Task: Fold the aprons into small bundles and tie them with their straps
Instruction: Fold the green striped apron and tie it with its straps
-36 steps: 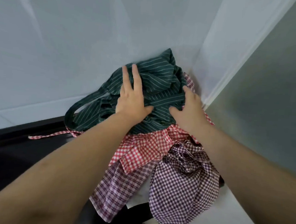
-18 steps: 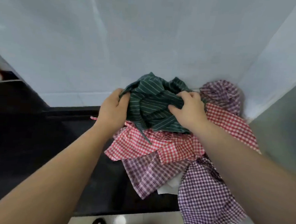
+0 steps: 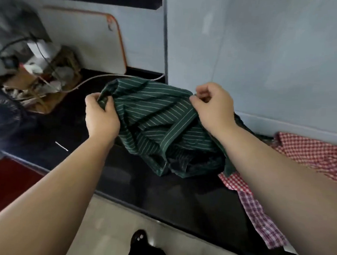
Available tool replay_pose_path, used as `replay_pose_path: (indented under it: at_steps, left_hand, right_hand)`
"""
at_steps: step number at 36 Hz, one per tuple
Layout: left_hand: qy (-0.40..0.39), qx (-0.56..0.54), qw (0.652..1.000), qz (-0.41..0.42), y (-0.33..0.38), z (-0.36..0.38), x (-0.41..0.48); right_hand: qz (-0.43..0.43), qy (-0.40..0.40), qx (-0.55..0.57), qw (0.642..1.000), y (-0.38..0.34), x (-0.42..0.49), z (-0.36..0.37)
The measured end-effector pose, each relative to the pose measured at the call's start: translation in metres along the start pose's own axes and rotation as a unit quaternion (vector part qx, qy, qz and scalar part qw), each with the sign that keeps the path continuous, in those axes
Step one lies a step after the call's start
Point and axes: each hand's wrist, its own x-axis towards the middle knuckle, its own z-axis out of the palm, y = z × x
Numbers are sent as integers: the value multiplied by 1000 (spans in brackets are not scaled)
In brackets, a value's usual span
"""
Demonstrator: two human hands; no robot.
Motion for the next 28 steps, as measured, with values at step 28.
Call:
replay_pose_path:
  at_steps: [28]
  left_hand:
    - [-487, 290, 822, -51, -178, 3, 66]
  right_hand:
    - [243, -328, -236, 882, 45, -38, 184]
